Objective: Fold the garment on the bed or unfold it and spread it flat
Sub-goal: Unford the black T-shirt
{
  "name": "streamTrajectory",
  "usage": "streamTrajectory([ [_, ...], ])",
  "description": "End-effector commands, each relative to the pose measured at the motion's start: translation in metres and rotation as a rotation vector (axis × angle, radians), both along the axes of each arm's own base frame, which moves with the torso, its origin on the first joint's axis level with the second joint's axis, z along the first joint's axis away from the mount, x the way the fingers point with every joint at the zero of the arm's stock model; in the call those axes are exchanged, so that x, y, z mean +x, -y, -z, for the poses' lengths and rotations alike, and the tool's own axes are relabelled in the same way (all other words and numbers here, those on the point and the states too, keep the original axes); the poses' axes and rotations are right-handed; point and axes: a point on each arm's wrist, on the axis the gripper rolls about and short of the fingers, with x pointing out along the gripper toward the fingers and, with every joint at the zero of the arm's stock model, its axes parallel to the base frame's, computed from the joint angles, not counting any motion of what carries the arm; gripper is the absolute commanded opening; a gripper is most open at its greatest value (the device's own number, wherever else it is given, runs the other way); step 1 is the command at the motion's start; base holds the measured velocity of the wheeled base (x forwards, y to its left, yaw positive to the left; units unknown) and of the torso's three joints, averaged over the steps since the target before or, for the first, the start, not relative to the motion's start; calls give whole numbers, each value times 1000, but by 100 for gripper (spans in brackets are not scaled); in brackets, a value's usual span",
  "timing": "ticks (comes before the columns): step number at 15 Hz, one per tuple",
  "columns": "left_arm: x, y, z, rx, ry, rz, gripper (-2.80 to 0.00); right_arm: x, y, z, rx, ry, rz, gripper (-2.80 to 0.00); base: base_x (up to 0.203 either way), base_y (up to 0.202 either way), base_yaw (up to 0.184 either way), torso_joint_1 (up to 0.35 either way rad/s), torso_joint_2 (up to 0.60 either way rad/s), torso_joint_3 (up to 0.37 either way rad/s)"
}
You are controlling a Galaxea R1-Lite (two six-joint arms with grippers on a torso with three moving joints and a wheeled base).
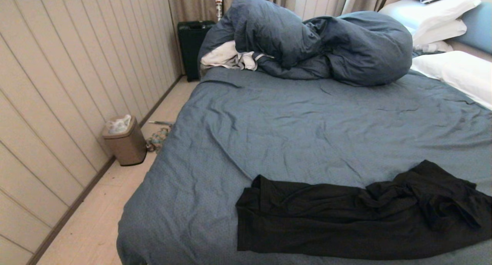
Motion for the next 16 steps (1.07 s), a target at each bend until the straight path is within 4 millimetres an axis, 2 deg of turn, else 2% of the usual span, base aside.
streamTrajectory([
  [1,0,0,0,4,-2,0,-280,0,1,3,-17,9,36,-280,0,0,0,0,0,0],
  [3,0,0,0,4,-2,1,-280,2,1,3,-9,-39,-21,-280,0,0,0,0,0,0],
  [6,0,0,0,8,0,14,-280,6,1,5,2,-105,-194,-280,0,0,0,0,0,0],
  [8,0,0,0,9,0,14,-280,0,4,9,14,-48,-125,-280,0,0,0,0,0,0],
  [11,0,0,0,9,0,14,-280,-1,5,14,120,-77,-41,-280,0,0,0,0,0,0],
  [16,0,0,0,9,-1,13,-280,-1,5,14,108,-77,-44,-280,0,0,0,0,0,0],
])
